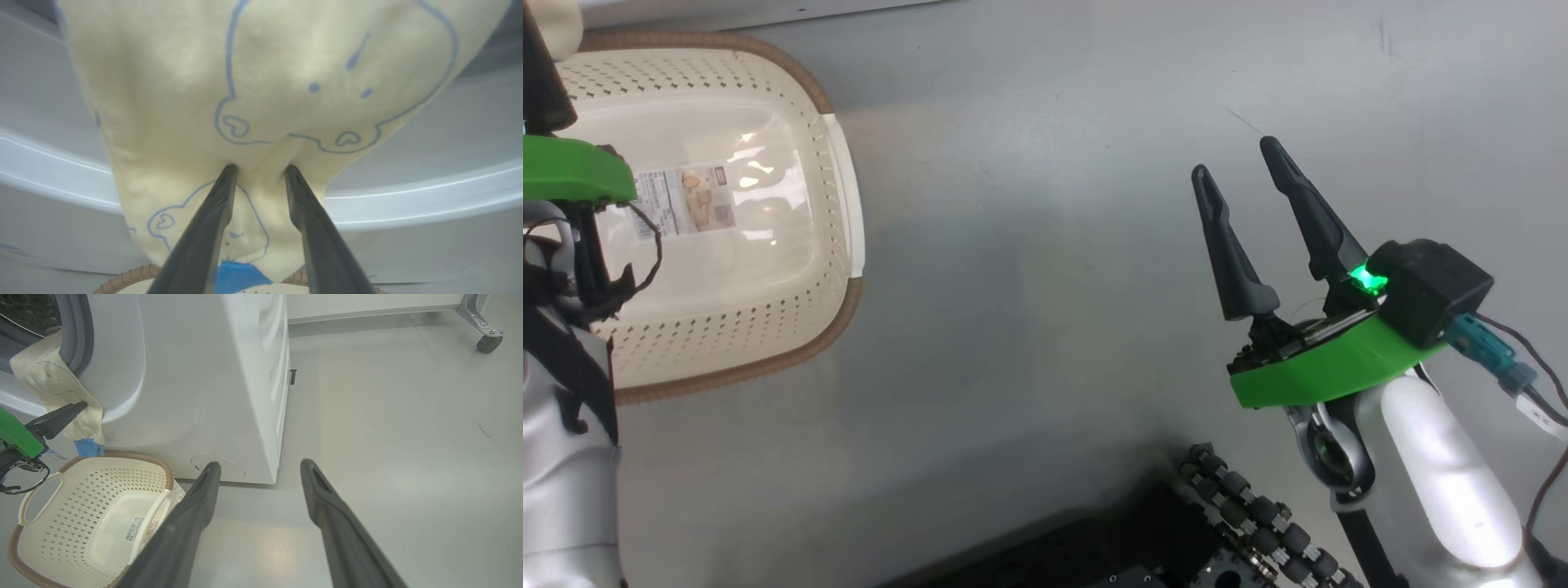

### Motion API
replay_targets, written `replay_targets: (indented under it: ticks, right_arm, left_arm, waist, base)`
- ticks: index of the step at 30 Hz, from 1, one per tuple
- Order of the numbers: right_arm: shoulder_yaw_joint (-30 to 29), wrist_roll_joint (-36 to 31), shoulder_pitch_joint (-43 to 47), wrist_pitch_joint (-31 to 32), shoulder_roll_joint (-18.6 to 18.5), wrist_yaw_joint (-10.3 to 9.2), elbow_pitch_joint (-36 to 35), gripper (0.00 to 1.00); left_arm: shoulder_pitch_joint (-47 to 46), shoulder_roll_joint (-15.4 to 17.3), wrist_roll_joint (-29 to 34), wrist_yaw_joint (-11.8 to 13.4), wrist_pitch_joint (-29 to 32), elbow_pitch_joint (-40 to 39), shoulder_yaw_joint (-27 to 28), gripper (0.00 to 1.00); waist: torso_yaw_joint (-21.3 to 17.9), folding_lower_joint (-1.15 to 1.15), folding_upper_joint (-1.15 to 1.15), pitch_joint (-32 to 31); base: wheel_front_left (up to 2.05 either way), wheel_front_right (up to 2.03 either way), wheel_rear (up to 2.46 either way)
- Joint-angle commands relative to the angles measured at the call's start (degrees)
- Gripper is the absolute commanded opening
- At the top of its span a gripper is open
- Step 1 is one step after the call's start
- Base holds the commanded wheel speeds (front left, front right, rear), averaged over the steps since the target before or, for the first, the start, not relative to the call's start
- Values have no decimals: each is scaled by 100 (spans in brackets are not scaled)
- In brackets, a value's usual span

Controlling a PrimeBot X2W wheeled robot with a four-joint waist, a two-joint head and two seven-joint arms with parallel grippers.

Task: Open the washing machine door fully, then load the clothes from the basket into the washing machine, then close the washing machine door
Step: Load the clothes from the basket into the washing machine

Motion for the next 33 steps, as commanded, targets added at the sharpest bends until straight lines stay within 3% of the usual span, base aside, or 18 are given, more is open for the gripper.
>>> replay_targets:
  ticks: [1,7,9,10,33]
  right_arm:
    - [83,-26,77,-37,-39,10,-128,100]
    - [73,-34,64,-37,-39,10,-116,100]
    - [66,-36,62,-37,-39,10,-111,100]
    - [65,-36,60,-37,-39,10,-110,100]
    - [42,-2,105,-37,-39,10,-75,100]
  left_arm:
    - [-282,218,67,19,-47,-502,203,60]
    - [-256,188,74,-1,-47,-670,235,31]
    - [-245,167,69,-6,-47,-728,247,4]
    - [-229,155,69,-11,-47,-762,247,0]
    - [729,-246,59,-89,-47,-1705,47,0]
  waist:
    - [15,0,0,-16]
    - [53,0,0,-55]
    - [69,0,0,-68]
    - [77,0,0,-75]
    - [270,0,0,-430]
  base:
    - [0,0,0]
    - [0,0,0]
    - [0,0,0]
    - [0,0,0]
    - [0,0,0]
